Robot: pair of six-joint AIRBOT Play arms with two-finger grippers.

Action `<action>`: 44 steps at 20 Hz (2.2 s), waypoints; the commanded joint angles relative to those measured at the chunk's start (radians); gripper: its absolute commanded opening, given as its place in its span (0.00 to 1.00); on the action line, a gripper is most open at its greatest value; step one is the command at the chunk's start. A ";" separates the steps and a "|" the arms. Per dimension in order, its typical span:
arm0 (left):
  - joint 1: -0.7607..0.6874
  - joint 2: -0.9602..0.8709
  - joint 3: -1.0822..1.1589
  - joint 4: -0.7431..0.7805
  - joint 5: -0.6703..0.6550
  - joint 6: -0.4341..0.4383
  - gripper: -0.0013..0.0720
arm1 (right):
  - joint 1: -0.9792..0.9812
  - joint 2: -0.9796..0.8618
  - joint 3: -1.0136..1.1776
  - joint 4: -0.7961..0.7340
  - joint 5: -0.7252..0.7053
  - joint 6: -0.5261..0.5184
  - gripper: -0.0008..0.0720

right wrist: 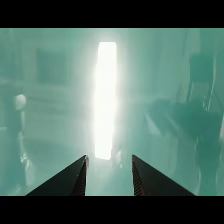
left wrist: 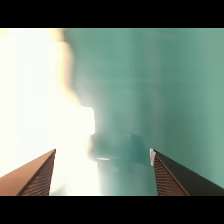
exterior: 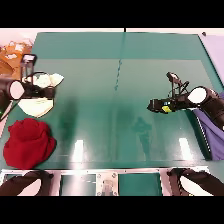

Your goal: Fold the shirts.

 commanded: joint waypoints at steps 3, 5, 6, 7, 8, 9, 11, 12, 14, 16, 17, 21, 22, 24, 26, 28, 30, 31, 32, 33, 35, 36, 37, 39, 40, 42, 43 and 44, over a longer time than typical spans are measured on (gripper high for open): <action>0.246 -0.222 0.006 0.027 0.250 -0.019 0.91 | 0.000 0.000 -0.001 0.002 -0.094 0.000 0.47; 0.257 -0.315 0.011 -0.033 0.351 0.019 0.91 | 0.000 0.000 0.000 0.002 -0.106 0.000 0.47; 0.256 -0.354 0.011 -0.064 0.393 0.034 0.91 | 0.000 0.000 0.000 0.002 -0.106 0.000 0.47; 0.257 -0.389 0.011 -0.095 0.426 0.035 0.91 | 0.000 0.001 0.000 0.002 -0.106 0.000 0.47; 0.257 -0.420 0.011 -0.116 0.450 0.035 0.91 | 0.000 0.000 0.000 0.001 -0.106 0.000 0.47; 0.257 -0.435 0.011 -0.120 0.453 0.035 0.73 | 0.000 0.001 0.000 0.002 -0.105 0.000 0.47; 0.256 -0.428 0.029 -0.121 0.402 0.039 0.05 | 0.000 0.001 0.000 0.002 -0.104 0.000 0.46; 0.256 -0.412 0.058 -0.127 0.341 0.039 0.05 | 0.000 0.001 0.003 0.002 -0.099 0.000 0.37; 0.247 -0.352 0.145 -0.134 0.202 0.082 0.05 | -0.002 0.001 0.023 0.000 -0.052 0.000 0.17; 0.211 -0.259 0.254 -0.208 0.089 0.169 0.05 | -0.009 0.001 0.057 -0.001 -0.004 0.000 0.03; 0.179 -0.205 0.313 -0.273 0.039 0.214 0.05 | -0.019 0.001 0.078 -0.002 0.011 0.000 0.03; -0.016 -0.042 0.500 -0.449 -0.072 0.262 0.05 | -0.079 0.001 0.164 -0.002 0.062 0.000 0.03; -0.066 -0.030 0.526 -0.478 -0.095 0.262 0.05 | -0.094 0.001 0.185 -0.002 0.076 0.000 0.03; -0.152 -0.034 0.528 -0.584 -0.132 0.261 0.05 | -0.118 0.001 0.220 -0.001 0.105 0.000 0.03; -0.238 -0.068 0.480 -0.681 -0.129 0.261 0.05 | -0.132 0.001 0.240 0.000 0.125 0.000 0.03; -0.325 -0.134 0.415 -0.733 -0.124 0.262 0.05 | -0.132 0.001 0.241 0.000 0.128 0.000 0.03; -0.410 -0.226 0.353 -0.760 -0.124 0.262 0.05 | -0.132 0.001 0.241 0.001 0.129 0.000 0.03; -0.439 -0.272 0.335 -0.762 -0.127 0.262 0.06 | -0.132 0.001 0.241 0.001 0.129 0.000 0.09; -0.459 -0.318 0.330 -0.764 -0.141 0.262 0.29 | -0.132 0.000 0.241 0.001 0.129 0.000 0.32; -0.462 -0.355 0.330 -0.786 -0.167 0.252 0.83 | -0.132 0.000 0.241 0.001 0.129 0.000 0.45; -0.411 -0.372 0.343 -0.827 -0.236 0.221 0.95 | -0.141 -0.001 0.241 0.003 0.137 0.000 0.48; -0.363 -0.369 0.368 -0.830 -0.289 0.221 0.95 | -0.153 -0.010 0.241 0.003 0.145 0.000 0.50; -0.301 -0.363 0.399 -0.830 -0.351 0.221 0.95 | -0.163 -0.029 0.241 0.005 0.152 0.000 0.50; -0.180 -0.351 0.433 -0.829 -0.445 0.217 0.99 | -0.186 -0.088 0.232 0.025 0.155 -0.005 0.50; -0.130 -0.348 0.431 -0.821 -0.477 0.217 0.99 | -0.193 -0.131 0.230 0.064 0.155 -0.034 0.50; -0.065 -0.348 0.393 -0.804 -0.541 0.216 0.99 | -0.194 -0.230 0.230 0.172 0.146 -0.113 0.50; -0.060 -0.348 0.351 -0.810 -0.562 0.216 0.99 | -0.194 -0.279 0.232 0.220 0.128 -0.142 0.50; -0.067 -0.348 0.296 -0.816 -0.579 0.217 0.99 | -0.194 -0.335 0.243 0.279 0.108 -0.175 0.50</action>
